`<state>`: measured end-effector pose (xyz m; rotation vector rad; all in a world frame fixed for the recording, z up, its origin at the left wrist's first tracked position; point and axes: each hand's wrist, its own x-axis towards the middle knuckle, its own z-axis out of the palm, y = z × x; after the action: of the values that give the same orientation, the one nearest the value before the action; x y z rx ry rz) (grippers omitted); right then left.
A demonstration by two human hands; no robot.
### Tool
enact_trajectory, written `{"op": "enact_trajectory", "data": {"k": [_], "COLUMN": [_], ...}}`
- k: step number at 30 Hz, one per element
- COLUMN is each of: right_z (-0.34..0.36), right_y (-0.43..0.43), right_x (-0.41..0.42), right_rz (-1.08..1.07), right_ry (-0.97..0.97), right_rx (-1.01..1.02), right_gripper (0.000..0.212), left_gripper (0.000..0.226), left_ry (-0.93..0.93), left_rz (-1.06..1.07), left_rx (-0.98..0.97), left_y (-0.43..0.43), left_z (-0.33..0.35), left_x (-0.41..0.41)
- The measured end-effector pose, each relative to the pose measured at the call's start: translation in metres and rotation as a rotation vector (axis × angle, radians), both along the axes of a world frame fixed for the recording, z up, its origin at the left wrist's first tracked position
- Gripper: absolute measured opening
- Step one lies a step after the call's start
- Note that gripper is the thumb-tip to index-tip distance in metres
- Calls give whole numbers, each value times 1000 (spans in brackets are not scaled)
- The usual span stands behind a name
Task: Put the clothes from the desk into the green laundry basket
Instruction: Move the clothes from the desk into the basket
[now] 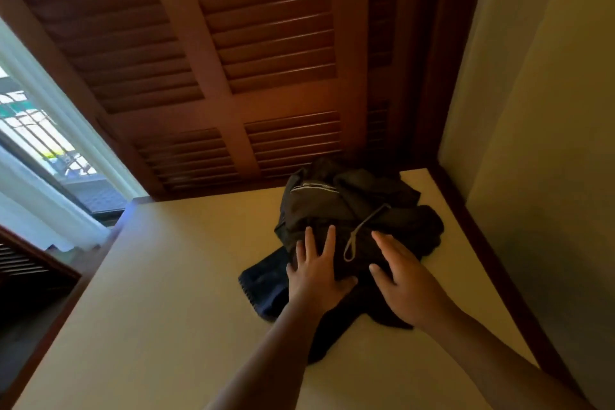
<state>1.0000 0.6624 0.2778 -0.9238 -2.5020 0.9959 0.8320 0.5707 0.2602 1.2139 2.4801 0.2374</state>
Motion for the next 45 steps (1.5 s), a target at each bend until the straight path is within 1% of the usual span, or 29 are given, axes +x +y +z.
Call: {"op": "enact_trajectory", "data": {"k": [2, 3, 5, 7, 9, 11, 13, 15, 17, 19, 20, 21, 22, 23, 24, 25, 27, 29, 30, 32, 34, 35, 36, 37, 38, 40, 42, 44, 45], "right_z": [0, 0, -3, -8, -14, -16, -18, -23, -28, -32, -33, -32, -30, -28, -25, -21, -18, -20, -24, -30, -37, -41, -44, -44, -44, -50, -55, -57, -59], "right_y": [19, 28, 44, 54, 62, 73, 87, 97, 102, 106, 107, 107, 104, 102, 99, 99, 101, 104, 105, 105, 105, 106, 107, 106, 105, 105, 106, 106, 106], "right_x": [3, 4, 4, 3, 0, -4, -10, -18, -25, -27, -27, -24, -22, -19, -15, -11, -2, 6, 11, 20, 29, 32, 34, 35, 35, 35, 36, 39, 41], "right_rz": [38, 47, 46, 36, 38, 64, 103, 84, -27, -107, -103, -83, -66, -58, -63, -67, -75, -104, -146, -238, -299, -312, -313, -317, -331, -377, -388, -348, -324], "right_ry": [-31, -47, -68, -67, -62, -97, -201, -305, -366, -374, -325, -219, -87, 18, 84, 121, 143, 147, 145, 134, 140, 145, 155, 165, 161, 152, 127, 128, 144], "right_rx": [4, 5, 10, 6, -2, 3, 33, 96, 96, 13, -92, -256, -449, -639, -795, -896, -940, -866, -816, -762, -806, -828, -844, -863, -890, -965, -1005, -1002, -974], "right_gripper": [64, 64, 64, 65, 70, 81, 99, 108, 96, 82, 72, 57, 43, 34, 31, 33, 44, 53, 56, 69, 95, 103, 106, 104, 96, 79, 76, 72, 60], "left_gripper": [123, 124, 114, 82, 49, 32, 21, 19, 20, 28, 33, 34, 34, 32, 28, 25, 23, 27, 34, 53, 82, 100, 115, 124, 127, 124, 110, 80, 62], "left_ry": [14, 45, 97, 116, 126, 59, -164, -454, -761, -1093, -1220, -1297, -1318, -1287, -1222, -1145, -954, -769, -700, -606, -556, -495, -401, -300, -203, -55, 53, 89, 79], "left_rz": [11, 16, 28, 6, -24, -45, -111, -190, -210, -136, -70, 9, 88, 164, 238, 308, 433, 510, 516, 444, 221, 89, -30, -124, -196, -281, -298, -253, -222], "left_rx": [-89, -122, -149, -143, -66, 52, 201, 312, 466, 644, 708, 766, 821, 861, 881, 885, 850, 783, 762, 715, 598, 468, 315, 161, 23, -161, -228, -144, -73], "left_y": [14, 19, 24, 26, 27, 30, 32, 28, 21, 17, 17, 19, 22, 25, 30, 36, 48, 56, 59, 61, 62, 62, 62, 63, 63, 65, 66, 65, 66], "left_z": [-13, -18, -25, -26, -23, -7, 19, 46, 64, 69, 70, 70, 71, 72, 70, 68, 59, 47, 41, 29, 19, 14, 10, 6, 2, -8, -10, -11, -12], "left_x": [0, -1, -5, -12, -17, -17, -13, -7, -8, -12, -14, -14, -14, -13, -11, -9, -6, -1, 2, 11, 26, 35, 43, 49, 55, 59, 61, 57, 52]}}
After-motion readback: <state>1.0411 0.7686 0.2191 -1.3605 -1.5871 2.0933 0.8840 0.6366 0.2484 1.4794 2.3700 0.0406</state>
